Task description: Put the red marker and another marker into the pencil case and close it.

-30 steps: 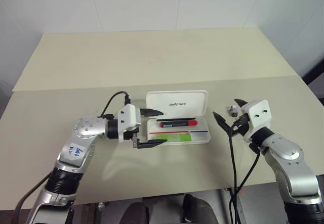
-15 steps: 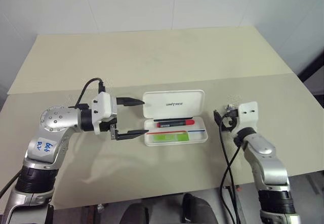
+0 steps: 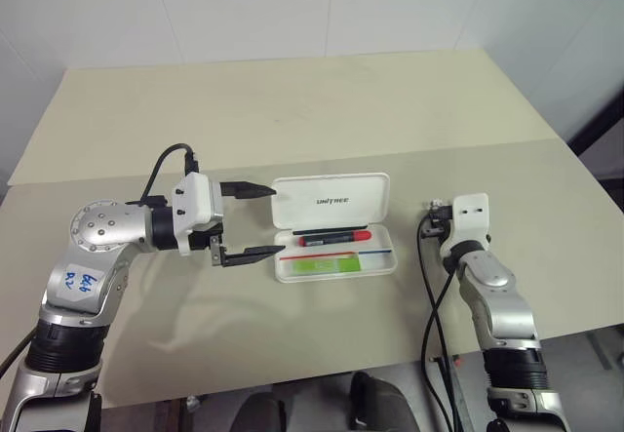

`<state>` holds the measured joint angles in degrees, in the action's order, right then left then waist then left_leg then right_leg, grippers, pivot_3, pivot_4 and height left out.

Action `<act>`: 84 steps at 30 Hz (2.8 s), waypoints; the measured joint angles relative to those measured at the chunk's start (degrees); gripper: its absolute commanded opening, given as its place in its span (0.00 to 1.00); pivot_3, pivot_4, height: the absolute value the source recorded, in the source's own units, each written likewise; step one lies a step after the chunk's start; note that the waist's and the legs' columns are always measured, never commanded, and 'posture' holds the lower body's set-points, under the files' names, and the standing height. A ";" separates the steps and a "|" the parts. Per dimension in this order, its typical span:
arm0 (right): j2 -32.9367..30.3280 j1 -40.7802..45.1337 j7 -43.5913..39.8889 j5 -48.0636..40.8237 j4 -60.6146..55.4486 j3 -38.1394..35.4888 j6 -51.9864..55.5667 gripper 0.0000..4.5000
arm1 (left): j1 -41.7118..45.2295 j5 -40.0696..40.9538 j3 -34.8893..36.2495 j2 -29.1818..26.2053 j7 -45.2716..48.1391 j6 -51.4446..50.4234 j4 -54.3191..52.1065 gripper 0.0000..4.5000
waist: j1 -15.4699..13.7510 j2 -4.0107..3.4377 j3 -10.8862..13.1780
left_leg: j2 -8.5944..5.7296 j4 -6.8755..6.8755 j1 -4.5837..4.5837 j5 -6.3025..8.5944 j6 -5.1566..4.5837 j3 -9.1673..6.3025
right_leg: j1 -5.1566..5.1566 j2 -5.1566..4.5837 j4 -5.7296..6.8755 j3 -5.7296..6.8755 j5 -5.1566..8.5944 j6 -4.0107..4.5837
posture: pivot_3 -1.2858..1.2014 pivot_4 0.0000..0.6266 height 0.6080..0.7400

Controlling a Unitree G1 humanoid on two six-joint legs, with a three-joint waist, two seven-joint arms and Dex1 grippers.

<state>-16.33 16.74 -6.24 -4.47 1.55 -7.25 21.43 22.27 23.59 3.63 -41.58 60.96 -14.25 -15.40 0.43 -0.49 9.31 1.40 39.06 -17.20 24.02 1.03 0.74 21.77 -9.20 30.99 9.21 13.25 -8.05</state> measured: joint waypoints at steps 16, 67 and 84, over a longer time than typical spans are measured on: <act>-16.24 0.91 -31.79 -11.34 -4.44 0.33 -6.59 0.08 | -3.79 0.04 -0.68 1.88 -1.21 -0.03 -2.50 1.00 | -0.37 -0.09 0.06 | 0.00 -0.07 -0.04 0.01 -0.01 0.00 | 0.02 0.00 -0.07 0.03 0.00 0.00 | 0.52 0.24 1.00; -19.94 14.56 -77.60 -8.62 20.83 17.25 -32.22 0.47 | -7.83 1.15 -1.70 2.17 -3.77 -2.06 -6.86 1.00 | -1.08 0.02 0.02 | 0.14 0.09 0.02 0.02 0.00 0.07 | -0.12 0.13 -0.16 0.09 0.00 0.01 | 0.52 0.24 1.00; -20.20 17.92 -77.97 -11.79 17.70 15.46 -32.38 0.99 | -5.20 0.86 -1.85 2.18 -3.88 -1.62 -5.43 1.00 | -0.45 0.01 0.02 | 0.22 0.10 0.01 0.02 0.01 0.03 | -0.11 0.22 -0.16 0.07 0.00 0.01 | 0.52 0.24 1.00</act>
<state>-36.53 34.66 -84.21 -16.26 19.24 8.21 -10.95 17.07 24.46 1.77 -39.40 57.08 -15.87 -20.83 -0.01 -0.48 9.33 1.62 39.15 -17.19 24.04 1.04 0.77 21.66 -8.98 30.83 9.28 13.25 -8.05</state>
